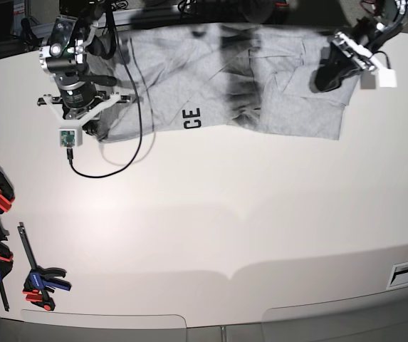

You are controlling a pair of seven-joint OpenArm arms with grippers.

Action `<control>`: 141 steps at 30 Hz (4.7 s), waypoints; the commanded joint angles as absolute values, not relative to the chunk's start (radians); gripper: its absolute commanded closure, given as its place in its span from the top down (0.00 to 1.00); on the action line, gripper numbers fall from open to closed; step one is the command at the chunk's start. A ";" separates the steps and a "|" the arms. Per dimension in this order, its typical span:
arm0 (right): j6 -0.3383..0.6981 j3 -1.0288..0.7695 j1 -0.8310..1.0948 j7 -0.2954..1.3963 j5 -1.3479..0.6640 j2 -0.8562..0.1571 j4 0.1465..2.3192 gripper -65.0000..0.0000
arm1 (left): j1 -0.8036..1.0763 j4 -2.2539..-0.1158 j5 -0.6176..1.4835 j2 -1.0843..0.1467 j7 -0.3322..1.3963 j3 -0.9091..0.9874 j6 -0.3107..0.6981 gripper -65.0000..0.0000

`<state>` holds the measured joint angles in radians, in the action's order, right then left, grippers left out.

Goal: Fold the T-shirt properly

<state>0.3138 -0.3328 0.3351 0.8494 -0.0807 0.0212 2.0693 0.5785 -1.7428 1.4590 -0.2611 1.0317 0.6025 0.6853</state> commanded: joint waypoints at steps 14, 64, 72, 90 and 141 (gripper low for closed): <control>0.344 -0.334 0.327 0.826 -0.160 -0.033 2.090 0.00 | 0.708 -1.885 1.335 -0.349 1.135 0.691 0.698 0.29; 0.371 -0.334 0.313 0.833 -0.197 -0.033 2.090 0.00 | 0.811 -1.993 0.053 -0.349 0.413 0.287 0.628 0.35; 0.393 -0.334 0.313 0.843 -0.221 -0.033 2.090 0.00 | 0.811 -1.991 0.052 -0.350 0.387 0.287 0.628 0.35; 0.393 -0.334 0.313 0.846 -0.221 -0.033 2.090 0.00 | 0.756 -1.850 0.057 -0.350 0.365 0.287 0.628 0.40; 0.393 -0.334 0.313 0.850 -0.220 -0.033 2.090 0.00 | 0.850 -2.122 0.435 -0.419 0.609 0.287 0.698 0.00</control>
<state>0.3855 -0.3309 0.3187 0.8726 -0.2108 -0.0303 2.0693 0.8417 -2.1033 0.4175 -0.4126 0.6292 0.2825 0.6926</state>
